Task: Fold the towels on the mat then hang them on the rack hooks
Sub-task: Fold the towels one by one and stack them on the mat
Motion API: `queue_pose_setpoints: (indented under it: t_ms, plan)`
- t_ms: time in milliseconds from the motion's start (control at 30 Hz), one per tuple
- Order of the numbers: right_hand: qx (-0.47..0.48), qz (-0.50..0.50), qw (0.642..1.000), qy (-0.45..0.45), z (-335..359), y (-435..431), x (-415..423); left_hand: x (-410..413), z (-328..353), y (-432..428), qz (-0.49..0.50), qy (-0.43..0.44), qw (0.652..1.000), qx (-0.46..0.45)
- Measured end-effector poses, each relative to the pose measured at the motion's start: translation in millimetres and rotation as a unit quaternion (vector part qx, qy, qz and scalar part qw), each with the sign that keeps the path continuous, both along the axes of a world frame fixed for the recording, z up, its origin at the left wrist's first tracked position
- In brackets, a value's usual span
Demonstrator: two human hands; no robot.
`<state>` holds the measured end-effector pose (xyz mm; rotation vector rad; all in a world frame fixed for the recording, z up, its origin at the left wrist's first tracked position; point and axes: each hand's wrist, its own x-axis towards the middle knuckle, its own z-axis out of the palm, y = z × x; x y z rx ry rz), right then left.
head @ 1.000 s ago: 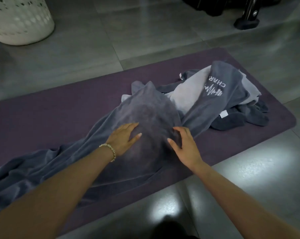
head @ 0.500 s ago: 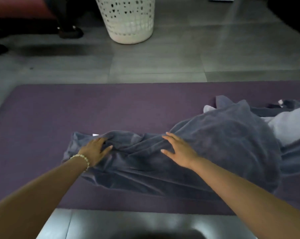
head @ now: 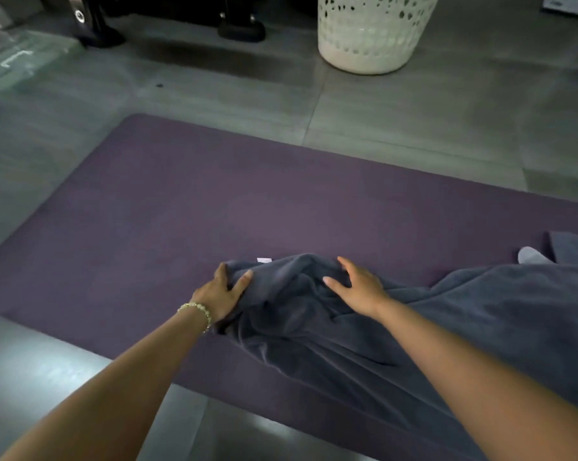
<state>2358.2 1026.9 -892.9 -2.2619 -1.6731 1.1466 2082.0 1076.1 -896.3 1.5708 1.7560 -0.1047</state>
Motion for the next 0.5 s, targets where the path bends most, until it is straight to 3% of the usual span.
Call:
queue_pose_setpoints:
  t_ms: [100,200,333,500]
  plan:
    - [-0.064,-0.045,0.994,0.07,-1,5,-8,-8,1,-2,-0.053,0.011,0.998,0.027]
    - [-0.043,-0.029,0.994,0.095,4,4,-21,-20,2,-5,-0.105,0.002,0.99,0.09]
    - [-0.062,-0.04,0.982,0.173,22,10,-44,-20,24,-7,-0.05,-0.203,0.976,0.06]
    - [-0.108,-0.06,0.953,0.275,45,29,-71,-31,51,9,0.045,-0.311,0.949,-0.012]
